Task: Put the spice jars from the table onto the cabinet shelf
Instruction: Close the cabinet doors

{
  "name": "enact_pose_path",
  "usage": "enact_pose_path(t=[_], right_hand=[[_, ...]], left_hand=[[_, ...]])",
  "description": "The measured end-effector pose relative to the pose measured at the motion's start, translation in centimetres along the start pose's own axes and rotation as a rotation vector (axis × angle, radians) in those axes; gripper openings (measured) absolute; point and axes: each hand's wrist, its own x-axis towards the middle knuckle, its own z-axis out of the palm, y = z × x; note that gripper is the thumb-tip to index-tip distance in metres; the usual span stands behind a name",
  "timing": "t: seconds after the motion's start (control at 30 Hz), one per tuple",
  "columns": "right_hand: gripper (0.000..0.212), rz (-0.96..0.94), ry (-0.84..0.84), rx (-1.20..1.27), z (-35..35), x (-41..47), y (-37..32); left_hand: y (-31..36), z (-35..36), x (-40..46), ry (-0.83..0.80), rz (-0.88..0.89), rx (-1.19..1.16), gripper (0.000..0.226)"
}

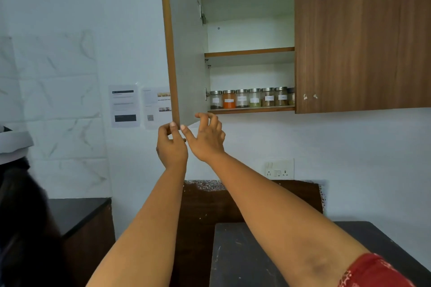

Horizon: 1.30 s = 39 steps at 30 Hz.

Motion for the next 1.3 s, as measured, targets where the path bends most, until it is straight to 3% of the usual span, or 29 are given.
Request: enact_pose_path(t=[0.2,0.27,0.43,0.53,0.77,1.13,1.3], right_hand=[[0.076,0.071,0.081,0.258,-2.2,0.8,3.4],[0.069,0.065,0.095,0.291,-3.4,1.2,5.2],[0.053,0.076,0.207,0.139,-6.5,1.8,10.5],[0.037,0.115,0.239,0.013,-8.5,3.1,13.9],[0.055,0.075,0.288,-0.164,-11.7,5.8,22.6],[0.049,-0.026,0.293,-0.372,-14.5,11.9,35.0],[0.064,0.048,0.288,-0.426,-14.3,13.9,39.1]], left_hand=[[0.9,3.2,-2.1,-0.16,0.164,-0.014,0.016],[1.4,5.0,-3.4,-0.251,0.215,-0.037,0.012],[2.3,9.9,-5.5,-0.451,0.26,-0.043,0.02],[2.1,14.1,-6.2,-0.505,0.37,0.089,0.034],[-0.6,25.1,-8.6,-0.532,0.567,0.259,0.06],[-3.0,37.4,-10.3,-0.466,0.663,0.33,0.059],[-4.2,40.7,-9.6,-0.477,0.732,0.426,0.064]])
